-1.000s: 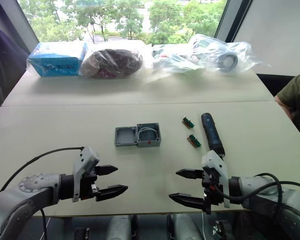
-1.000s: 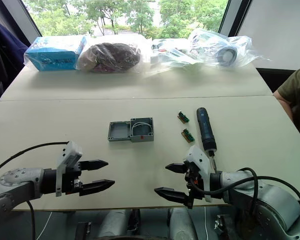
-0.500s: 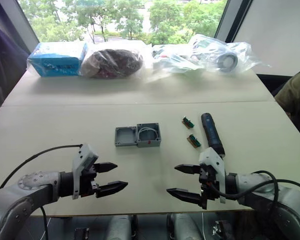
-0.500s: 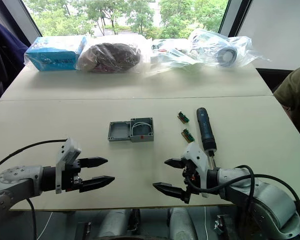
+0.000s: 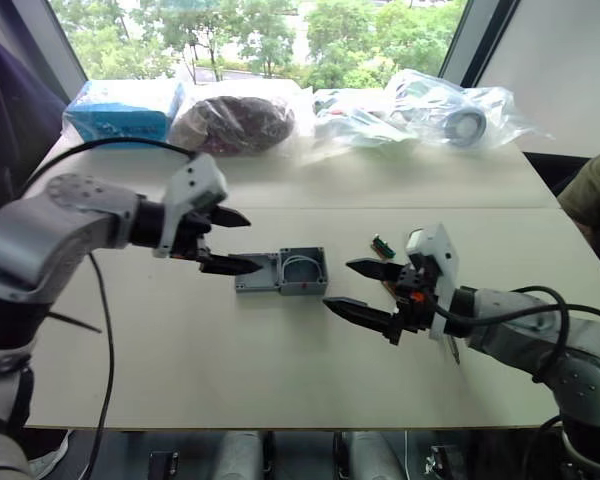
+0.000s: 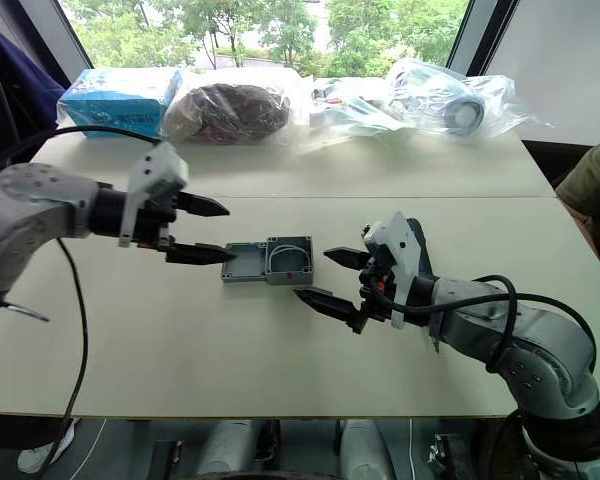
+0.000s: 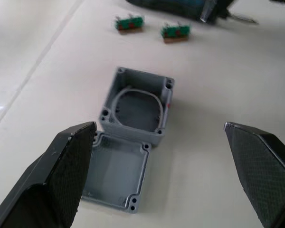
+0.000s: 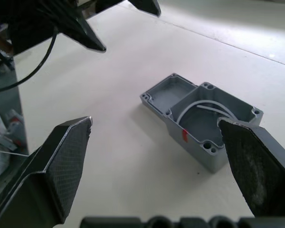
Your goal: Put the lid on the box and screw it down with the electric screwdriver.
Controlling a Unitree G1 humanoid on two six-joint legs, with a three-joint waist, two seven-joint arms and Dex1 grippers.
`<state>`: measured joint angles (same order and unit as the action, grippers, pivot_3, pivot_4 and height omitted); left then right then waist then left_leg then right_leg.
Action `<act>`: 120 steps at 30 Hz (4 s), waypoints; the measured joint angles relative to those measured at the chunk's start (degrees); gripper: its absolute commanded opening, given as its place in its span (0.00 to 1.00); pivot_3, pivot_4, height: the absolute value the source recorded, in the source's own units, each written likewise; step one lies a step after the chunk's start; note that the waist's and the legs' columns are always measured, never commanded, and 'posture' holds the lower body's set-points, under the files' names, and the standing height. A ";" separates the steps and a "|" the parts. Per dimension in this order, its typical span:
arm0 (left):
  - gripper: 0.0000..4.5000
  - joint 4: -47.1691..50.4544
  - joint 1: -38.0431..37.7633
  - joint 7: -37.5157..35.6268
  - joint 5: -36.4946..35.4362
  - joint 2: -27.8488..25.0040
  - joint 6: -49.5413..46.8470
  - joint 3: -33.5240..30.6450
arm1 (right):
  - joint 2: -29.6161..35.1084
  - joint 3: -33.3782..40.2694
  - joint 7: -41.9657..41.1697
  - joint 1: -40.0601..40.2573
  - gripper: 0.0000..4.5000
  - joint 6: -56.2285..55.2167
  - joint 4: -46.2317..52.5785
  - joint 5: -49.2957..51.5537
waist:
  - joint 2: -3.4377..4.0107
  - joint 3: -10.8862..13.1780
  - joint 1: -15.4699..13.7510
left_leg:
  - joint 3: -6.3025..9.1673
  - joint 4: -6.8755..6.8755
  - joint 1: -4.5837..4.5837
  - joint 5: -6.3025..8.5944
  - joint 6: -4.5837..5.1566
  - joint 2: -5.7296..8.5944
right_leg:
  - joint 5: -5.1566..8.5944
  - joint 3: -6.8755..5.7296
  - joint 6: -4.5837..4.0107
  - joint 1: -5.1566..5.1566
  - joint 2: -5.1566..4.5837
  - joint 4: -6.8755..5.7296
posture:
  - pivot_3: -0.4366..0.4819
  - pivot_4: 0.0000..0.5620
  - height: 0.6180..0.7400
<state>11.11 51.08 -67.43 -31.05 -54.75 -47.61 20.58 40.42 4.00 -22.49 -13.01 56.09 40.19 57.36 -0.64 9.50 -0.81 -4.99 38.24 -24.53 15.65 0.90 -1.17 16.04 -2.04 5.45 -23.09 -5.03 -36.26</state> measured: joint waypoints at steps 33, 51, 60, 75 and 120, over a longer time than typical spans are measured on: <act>0.03 -25.25 8.16 -11.59 30.48 25.10 16.31 16.88 | -0.74 0.53 5.94 12.13 1.00 -1.79 7.01 -3.62 | -0.03 0.02 0.06 | 0.05 0.88 -0.12 0.27 0.48 -0.52 | 0.00 0.20 0.11 -0.14 0.30 -0.75 | 0.48 0.27 1.00; 0.03 -45.48 17.36 -22.58 28.72 28.94 43.08 12.68 | 1.26 3.54 4.85 15.31 1.00 -1.81 7.11 -2.99 | -0.05 0.02 0.07 | 0.05 0.93 -0.20 0.30 0.52 -0.53 | 0.00 0.18 0.10 -0.22 0.30 -0.78 | 0.48 0.27 1.00; 0.03 -49.72 18.73 -24.89 22.17 26.93 58.59 25.47 | 1.34 5.73 6.35 18.44 1.00 -1.81 9.66 -1.41 | -0.05 0.02 -0.10 | 0.06 0.97 -0.20 0.30 0.52 -0.52 | 0.00 0.19 0.11 -0.19 0.27 -0.80 | 0.48 0.27 1.00; 0.84 -60.69 24.08 -22.46 28.50 32.92 55.79 20.10 | 1.29 5.85 8.33 19.50 1.00 -2.00 11.29 -0.78 | -0.08 0.03 0.03 | 0.08 1.00 -0.28 0.31 0.54 -0.52 | -0.01 0.17 0.11 -0.26 0.33 -0.81 | 0.48 0.27 1.00; 0.02 -67.20 22.26 -24.90 25.43 34.56 83.56 32.41 | 2.24 6.57 9.30 20.39 1.00 -1.99 11.38 1.51 | -0.08 0.02 0.05 | 0.10 1.03 -0.32 0.30 0.54 -0.51 | -0.01 0.17 0.11 -0.28 0.26 -0.86 | 0.48 0.27 1.00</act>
<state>-56.09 73.34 -92.33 -5.62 -20.19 35.95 52.99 42.66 10.57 -13.19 7.37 54.10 51.57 58.87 -0.72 9.51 -0.76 -4.89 39.27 -24.85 15.95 1.44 -1.68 16.02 -1.87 5.56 -23.38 -4.77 -37.11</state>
